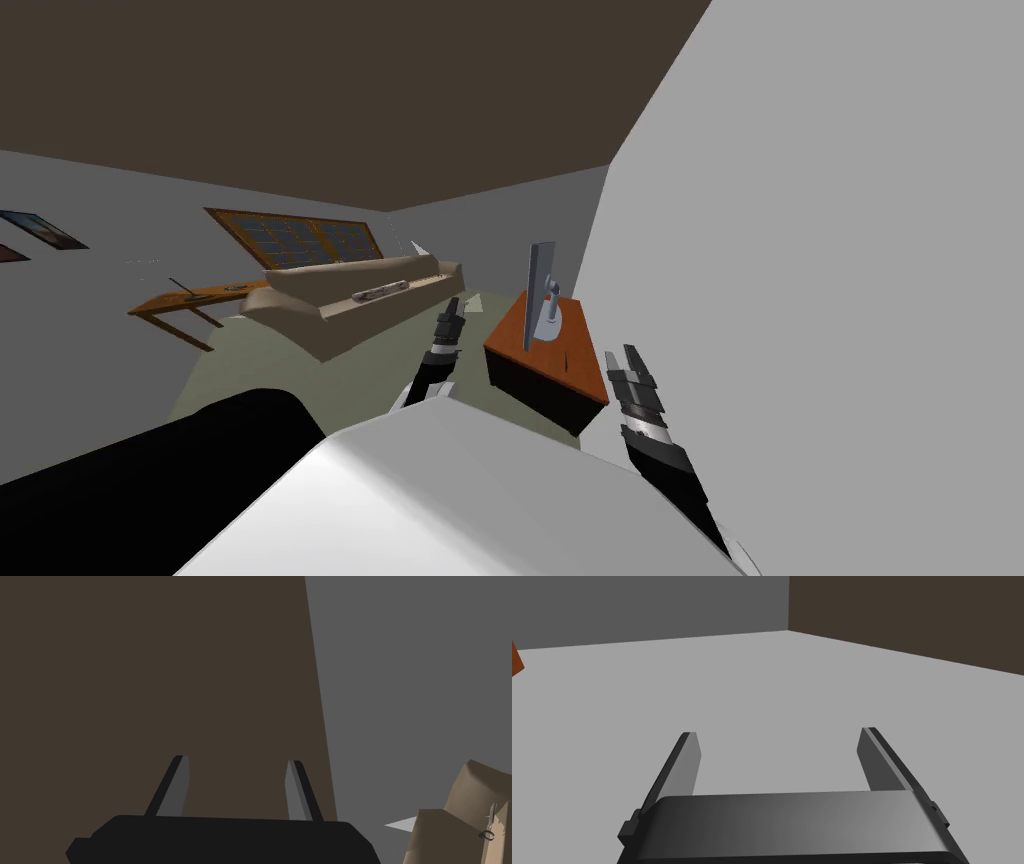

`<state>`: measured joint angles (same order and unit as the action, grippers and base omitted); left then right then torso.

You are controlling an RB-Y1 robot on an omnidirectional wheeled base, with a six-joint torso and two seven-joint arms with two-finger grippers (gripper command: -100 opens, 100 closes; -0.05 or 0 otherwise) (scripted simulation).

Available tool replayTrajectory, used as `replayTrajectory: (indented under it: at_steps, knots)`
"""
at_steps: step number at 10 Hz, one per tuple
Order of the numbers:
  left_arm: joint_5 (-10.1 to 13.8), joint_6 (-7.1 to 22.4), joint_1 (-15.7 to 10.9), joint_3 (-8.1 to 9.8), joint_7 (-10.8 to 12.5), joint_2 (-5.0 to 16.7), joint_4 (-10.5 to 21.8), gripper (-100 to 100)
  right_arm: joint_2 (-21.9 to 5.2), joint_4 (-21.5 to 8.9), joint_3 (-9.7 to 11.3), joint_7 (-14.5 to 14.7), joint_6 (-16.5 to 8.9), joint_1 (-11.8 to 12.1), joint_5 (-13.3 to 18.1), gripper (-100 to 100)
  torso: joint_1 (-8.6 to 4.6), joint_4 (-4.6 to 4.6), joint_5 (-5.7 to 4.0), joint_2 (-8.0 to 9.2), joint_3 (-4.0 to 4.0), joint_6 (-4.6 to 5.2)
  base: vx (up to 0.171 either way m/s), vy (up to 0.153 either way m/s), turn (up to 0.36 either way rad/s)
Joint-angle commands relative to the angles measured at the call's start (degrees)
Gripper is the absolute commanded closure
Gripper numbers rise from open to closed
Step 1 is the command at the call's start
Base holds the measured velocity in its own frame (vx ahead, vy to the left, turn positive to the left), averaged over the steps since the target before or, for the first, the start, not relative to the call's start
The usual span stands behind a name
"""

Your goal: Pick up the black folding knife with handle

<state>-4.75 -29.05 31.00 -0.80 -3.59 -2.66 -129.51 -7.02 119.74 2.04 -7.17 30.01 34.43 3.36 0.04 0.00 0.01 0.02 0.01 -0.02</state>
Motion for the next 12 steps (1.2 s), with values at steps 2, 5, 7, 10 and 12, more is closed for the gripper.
replayTrajectory:
  at_steps: [2, 5, 7, 10, 12]
  knots:
    - [0.0, 0.0, 0.0, 0.0, 0.0, 0.0, 0.0, 0, -1.69, -3.74, -0.76, -0.43, 0.77, 4.01, 1.73, -100, 0.01, 0.0, 0.01, 0.01, 0.0, 0.01, 0.002, 0.022, 0.303]
    - [0.0, 0.0, 0.0, 0.0, 0.0, 0.0, 0.0, 0, -2.35, -5.87, -1.13, -0.62, 1.16, 5.42, 2.5, -100, -0.01, 0.0, 0.0, -0.03, -0.01, 0.01, 0.005, 0.012, 0.127]
    - [0.0, 0.0, 0.0, 0.0, 0.0, 0.0, 0.0, 0, -3.78, -9.7, -1.94, -1.08, 1.88, 8.3, 4.17, -100, -0.01, 0.0, 0.0, -0.04, -0.02, -0.01, 0.01, 0.018, 0.326]
    - [0.0, 0.0, 0.0, 0.0, 0.0, 0.0, 0.0, 0, -5.33, -15.69, -2.8, -1.67, 2.45, 11.12, 6.01, -100, 0.01, -0.01, 0.01, -0.03, -0.02, 0.01, 0.015, 0.019, 0.245]
    - [0.0, 0.0, 0.0, 0.0, 0.0, 0.0, 0.0, 0, -6.13, -18.74, -3.24, -2.02, 2.65, 12.46, 6.98, -100, 0.01, -0.01, 0.02, -0.09, -0.05, -0.01, 0.028, 0.021, 0.304]
